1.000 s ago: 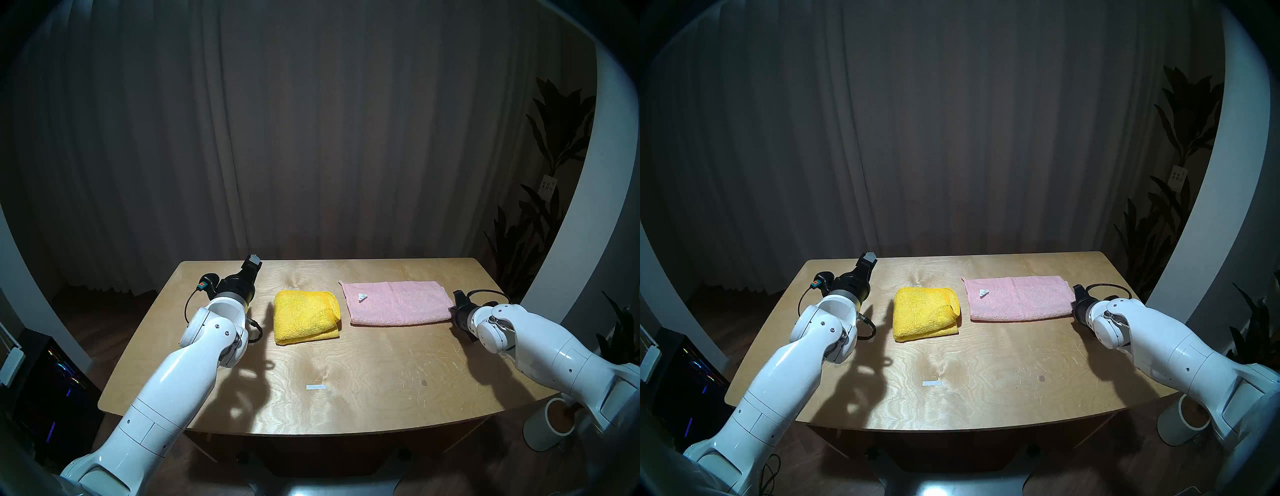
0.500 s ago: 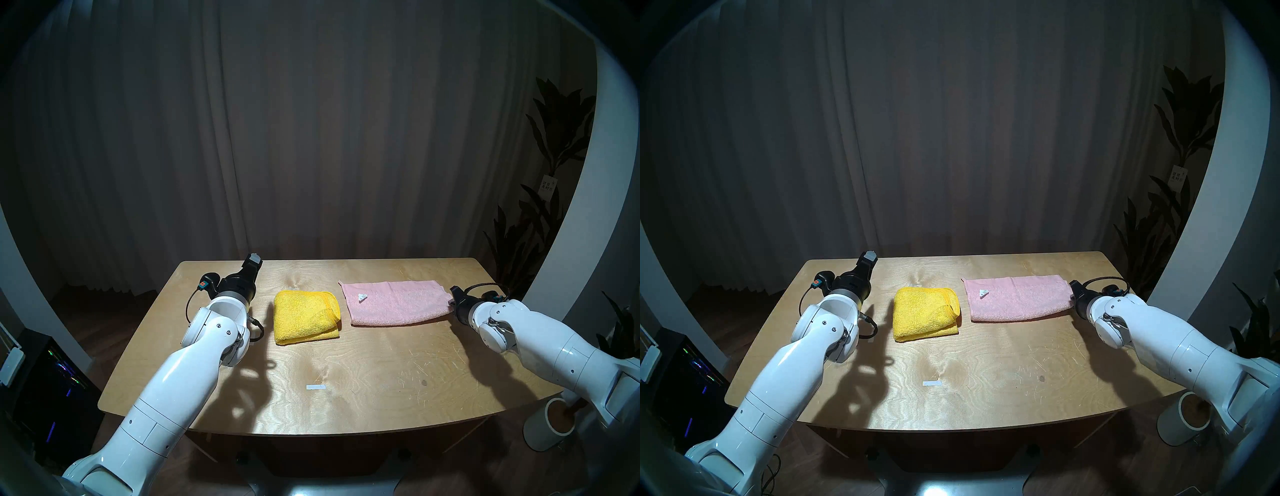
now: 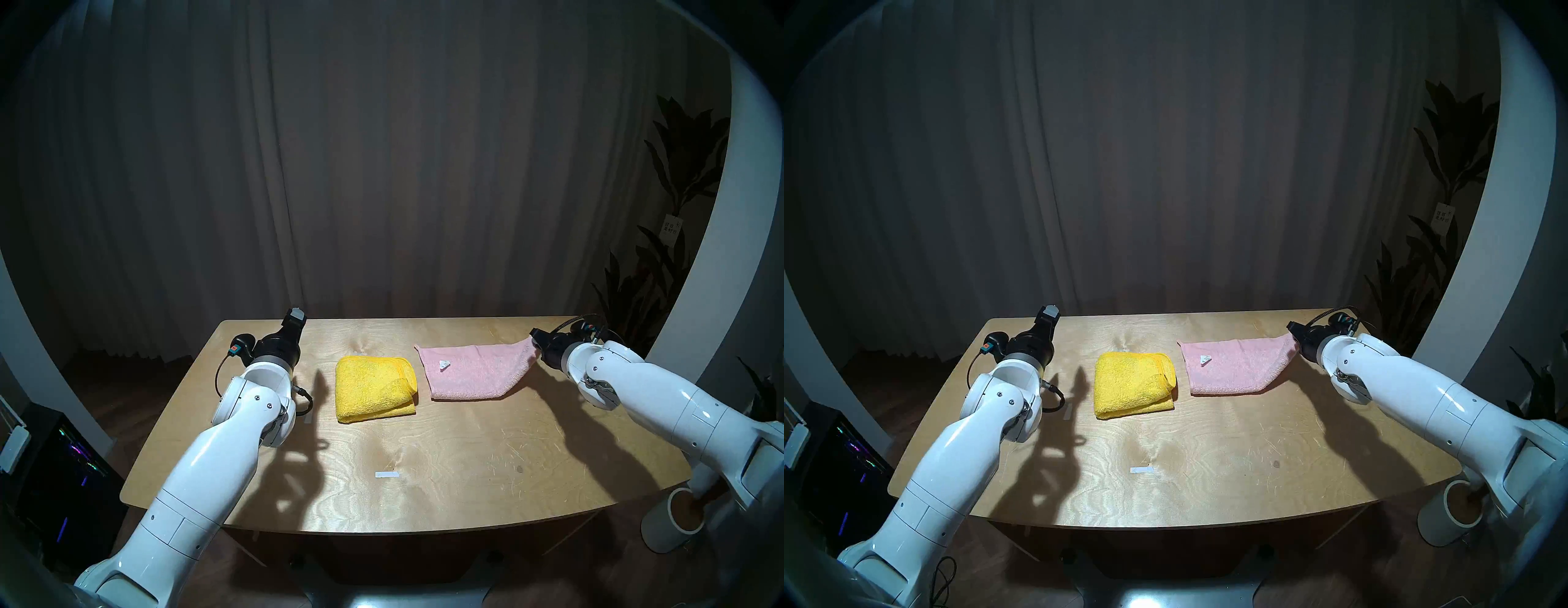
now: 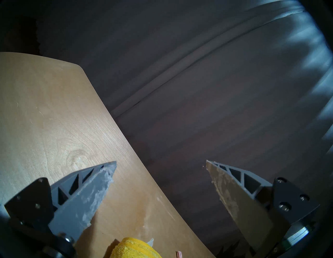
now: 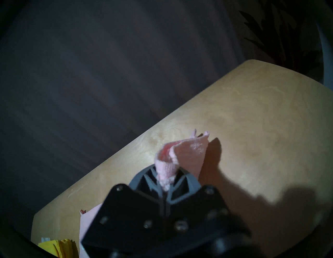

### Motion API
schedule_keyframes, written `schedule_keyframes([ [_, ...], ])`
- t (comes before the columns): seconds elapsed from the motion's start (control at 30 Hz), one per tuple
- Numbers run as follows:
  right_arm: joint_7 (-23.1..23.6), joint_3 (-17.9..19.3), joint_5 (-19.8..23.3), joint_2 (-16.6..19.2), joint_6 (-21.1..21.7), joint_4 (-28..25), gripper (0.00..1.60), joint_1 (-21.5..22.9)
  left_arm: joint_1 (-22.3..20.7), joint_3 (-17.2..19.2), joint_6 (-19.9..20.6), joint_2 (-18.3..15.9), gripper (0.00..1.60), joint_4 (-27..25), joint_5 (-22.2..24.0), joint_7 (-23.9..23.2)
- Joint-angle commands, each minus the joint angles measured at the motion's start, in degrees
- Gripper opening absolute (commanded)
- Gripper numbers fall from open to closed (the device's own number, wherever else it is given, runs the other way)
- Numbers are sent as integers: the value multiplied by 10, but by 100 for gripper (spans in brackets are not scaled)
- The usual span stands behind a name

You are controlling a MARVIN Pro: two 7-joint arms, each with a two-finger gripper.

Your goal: Fold each towel twice and stack them on table

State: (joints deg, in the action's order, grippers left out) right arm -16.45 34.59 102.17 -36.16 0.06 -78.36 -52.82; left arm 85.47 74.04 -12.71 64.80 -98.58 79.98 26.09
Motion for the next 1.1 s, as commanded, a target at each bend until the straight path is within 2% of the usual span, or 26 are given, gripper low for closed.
schedule_keyframes([
  [0.0, 0, -20, -55, -51, 41, 18, 0, 59, 15, 26, -15, -7, 160, -18, 9, -6],
  [0.37, 28, -72, -128, -79, 106, 14, 0, 91, 60, 70, -41, -25, 160, -46, 23, -2],
  [0.57, 38, -92, -157, -101, 128, 27, 0, 108, 84, 92, -53, -32, 160, -60, 29, -1],
  [0.73, 51, -106, -172, -123, 147, 48, 0, 119, 101, 106, -65, -37, 160, -72, 25, 1],
  [1.07, 80, -125, -193, -139, 171, 41, 0, 135, 123, 127, -77, -41, 160, -89, 23, 6],
])
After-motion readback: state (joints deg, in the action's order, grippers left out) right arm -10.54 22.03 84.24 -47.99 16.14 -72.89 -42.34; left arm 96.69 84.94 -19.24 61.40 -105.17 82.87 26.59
